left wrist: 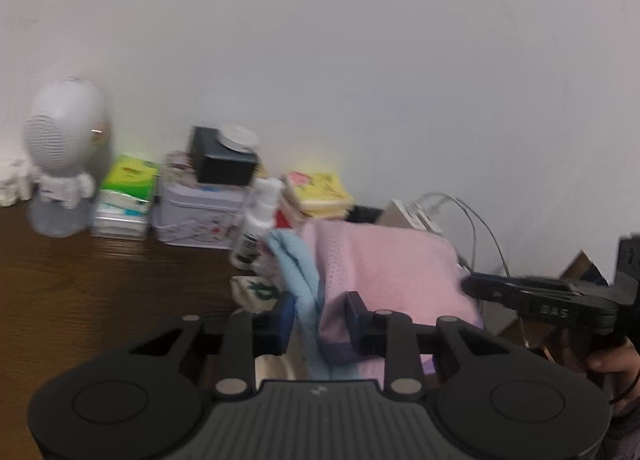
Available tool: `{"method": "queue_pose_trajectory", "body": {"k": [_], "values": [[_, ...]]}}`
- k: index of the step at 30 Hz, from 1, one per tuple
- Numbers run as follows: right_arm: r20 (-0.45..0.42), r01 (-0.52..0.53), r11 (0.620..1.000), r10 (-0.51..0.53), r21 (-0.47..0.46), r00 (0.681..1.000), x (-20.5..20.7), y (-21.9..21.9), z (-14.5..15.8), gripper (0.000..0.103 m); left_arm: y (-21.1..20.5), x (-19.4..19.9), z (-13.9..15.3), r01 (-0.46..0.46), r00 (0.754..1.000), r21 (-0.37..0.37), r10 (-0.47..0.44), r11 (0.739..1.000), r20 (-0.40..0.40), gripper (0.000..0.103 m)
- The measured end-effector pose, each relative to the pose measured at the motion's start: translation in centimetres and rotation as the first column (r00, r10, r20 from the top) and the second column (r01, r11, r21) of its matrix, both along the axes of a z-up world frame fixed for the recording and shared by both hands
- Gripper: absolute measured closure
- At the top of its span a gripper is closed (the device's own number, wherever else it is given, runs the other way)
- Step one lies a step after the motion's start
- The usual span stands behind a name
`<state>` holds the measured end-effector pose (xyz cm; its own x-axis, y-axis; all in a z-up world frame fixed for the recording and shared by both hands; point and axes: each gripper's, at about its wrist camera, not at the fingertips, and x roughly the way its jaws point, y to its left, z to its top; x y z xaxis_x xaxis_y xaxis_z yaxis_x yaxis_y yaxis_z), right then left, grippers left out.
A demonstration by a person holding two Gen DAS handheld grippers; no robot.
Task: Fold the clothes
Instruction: 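Lift the folded garment with both grippers and carry it onto the clothes stack, then open both grippers to release the garment on the stack and withdraw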
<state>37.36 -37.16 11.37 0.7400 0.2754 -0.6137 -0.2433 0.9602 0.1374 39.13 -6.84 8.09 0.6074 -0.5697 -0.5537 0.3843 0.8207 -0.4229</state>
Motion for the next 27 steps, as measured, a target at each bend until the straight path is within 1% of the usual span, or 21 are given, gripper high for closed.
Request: {"method": "queue_pose_trajectory", "body": {"k": [2,4,6,7,9,11,12,13,15,16,17,19,21,22,24,25,27], "values": [[0.02,0.031,0.999,-0.031,0.014,0.999,-0.9,-1.1,0.7,0.081,1.2,-0.5,1.1,-0.069,0.997,0.0,0.069,0.998,0.027,0.076],[0.044,0.026,0.999,-0.027,0.025,0.999,-2.2,-1.6,1.6,0.078,1.8,-1.5,2.5,-0.089,0.994,-0.007,0.09,0.996,0.067,0.073],[0.064,0.012,1.0,-0.014,0.025,0.998,-3.6,-1.7,2.6,0.078,1.8,-2.5,3.8,-0.083,0.992,-0.017,0.085,0.996,0.091,0.072],[0.072,0.006,1.0,-0.008,0.024,0.997,-4.2,-1.6,3.2,0.078,1.7,-3.2,4.5,-0.076,0.992,-0.01,0.077,0.997,0.099,0.072],[0.084,0.007,1.0,-0.008,0.022,0.996,-6.0,-1.7,4.5,0.072,1.3,-5.3,6.1,-0.07,0.989,0.02,0.067,0.997,0.13,0.07],[0.101,0.003,1.0,-0.005,0.021,0.995,-8.4,-1.8,6.1,0.067,1.2,-8.3,8.1,-0.077,0.982,0.064,0.064,0.995,0.18,0.069],[0.115,-0.001,1.0,-0.001,0.018,0.993,-9.8,-1.8,6.9,0.064,1.3,-9.9,9.0,-0.084,0.977,0.076,0.067,0.994,0.202,0.065],[0.129,-0.005,1.0,0.003,0.015,0.992,-11.2,-1.8,7.7,0.062,1.4,-11.7,9.9,-0.094,0.971,0.084,0.073,0.992,0.226,0.062],[0.158,-0.022,1.0,0.019,0.018,0.987,-14.5,-1.8,9.1,0.054,1.5,-15.4,11.2,-0.114,0.959,0.109,0.081,0.987,0.272,0.049],[0.167,-0.03,0.999,0.027,0.017,0.986,-16.2,-1.8,9.7,0.053,1.6,-17.2,11.7,-0.125,0.953,0.126,0.084,0.984,0.292,0.049],[0.172,-0.033,0.999,0.03,0.017,0.985,-18.1,-1.7,10.2,0.051,1.8,-19.0,12.1,-0.14,0.947,0.144,0.09,0.98,0.31,0.048],[0.181,-0.048,0.999,0.043,0.024,0.983,-21.4,-1.4,11.0,0.047,2.2,-22.7,12.6,-0.154,0.938,0.166,0.092,0.974,0.333,0.041],[0.181,-0.056,0.997,0.047,0.047,0.982,-24.6,-1.1,11.7,0.042,2.9,-26.2,12.6,-0.156,0.936,0.169,0.091,0.973,0.34,0.029],[0.18,-0.059,0.996,0.048,0.059,0.982,-26.2,-0.9,12.0,0.04,3.3,-27.8,12.6,-0.157,0.935,0.167,0.093,0.973,0.341,0.027],[0.181,-0.066,0.994,0.048,0.091,0.982,-29.2,-0.5,12.6,0.027,4.3,-31.2,12.0,-0.16,0.938,0.17,0.096,0.972,0.332,0.023],[0.179,-0.068,0.992,0.048,0.108,0.983,-30.7,-0.2,12.8,0.025,4.6,-32.8,11.5,-0.164,0.941,0.182,0.098,0.97,0.325,0.023],[0.178,-0.062,0.992,0.042,0.108,0.983,-33.4,1.0,12.3,0.021,5.3,-35.6,10.2,-0.174,0.944,0.203,0.104,0.964,0.313,0.02]]}}
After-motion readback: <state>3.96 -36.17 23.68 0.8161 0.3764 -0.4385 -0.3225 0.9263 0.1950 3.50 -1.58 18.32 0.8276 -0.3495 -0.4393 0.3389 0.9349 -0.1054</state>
